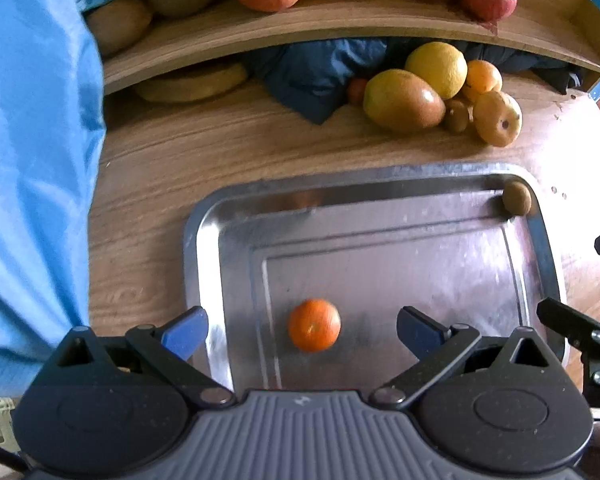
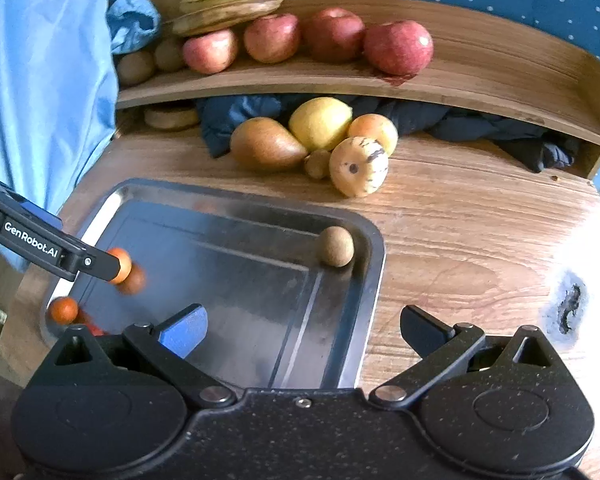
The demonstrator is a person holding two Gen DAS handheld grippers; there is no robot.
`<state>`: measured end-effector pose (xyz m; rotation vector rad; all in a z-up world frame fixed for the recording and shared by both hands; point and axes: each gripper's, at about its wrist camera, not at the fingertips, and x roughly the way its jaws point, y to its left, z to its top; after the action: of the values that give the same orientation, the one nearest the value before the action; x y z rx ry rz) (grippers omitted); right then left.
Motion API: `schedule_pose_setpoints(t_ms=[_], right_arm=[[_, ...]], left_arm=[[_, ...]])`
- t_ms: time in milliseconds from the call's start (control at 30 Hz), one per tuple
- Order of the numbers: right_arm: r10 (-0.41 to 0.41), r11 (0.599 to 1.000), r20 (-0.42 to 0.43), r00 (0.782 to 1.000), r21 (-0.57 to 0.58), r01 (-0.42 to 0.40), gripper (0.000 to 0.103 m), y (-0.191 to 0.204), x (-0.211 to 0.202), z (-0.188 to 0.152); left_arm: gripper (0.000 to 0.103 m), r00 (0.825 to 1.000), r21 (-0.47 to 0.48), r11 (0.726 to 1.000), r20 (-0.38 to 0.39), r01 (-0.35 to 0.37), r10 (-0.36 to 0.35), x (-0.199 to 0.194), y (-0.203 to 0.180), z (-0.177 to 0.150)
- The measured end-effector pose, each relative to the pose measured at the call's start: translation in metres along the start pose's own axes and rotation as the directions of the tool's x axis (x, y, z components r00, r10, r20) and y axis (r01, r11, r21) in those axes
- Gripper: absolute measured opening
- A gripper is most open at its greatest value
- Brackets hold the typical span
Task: Organize fruits
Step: 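Lift both open tools off the tray and move them toward the fruit under the shelf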
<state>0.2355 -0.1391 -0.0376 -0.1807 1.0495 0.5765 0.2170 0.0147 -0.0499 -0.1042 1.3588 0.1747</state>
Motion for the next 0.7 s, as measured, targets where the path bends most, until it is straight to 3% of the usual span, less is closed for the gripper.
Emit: schedule_pose_setpoints(t_ms=[467,700], right_arm=[[-0.121,0.988,0.031,0.992,0.103,0.117,0.102,-0.009,0.014,0.015],[-0.165,0.981,0.025,0.986,0.106,0.161,0.102,-0.010,0.026,0.024]], left_arm=[[0.102,0.997,0.049,0.996,0.028,0.071,-0.073,0.019,-0.008,0.055],[0.102,0.986,-0.014,0.988,0.063,0.154,-0.153,0.028,-0.007,0.082]])
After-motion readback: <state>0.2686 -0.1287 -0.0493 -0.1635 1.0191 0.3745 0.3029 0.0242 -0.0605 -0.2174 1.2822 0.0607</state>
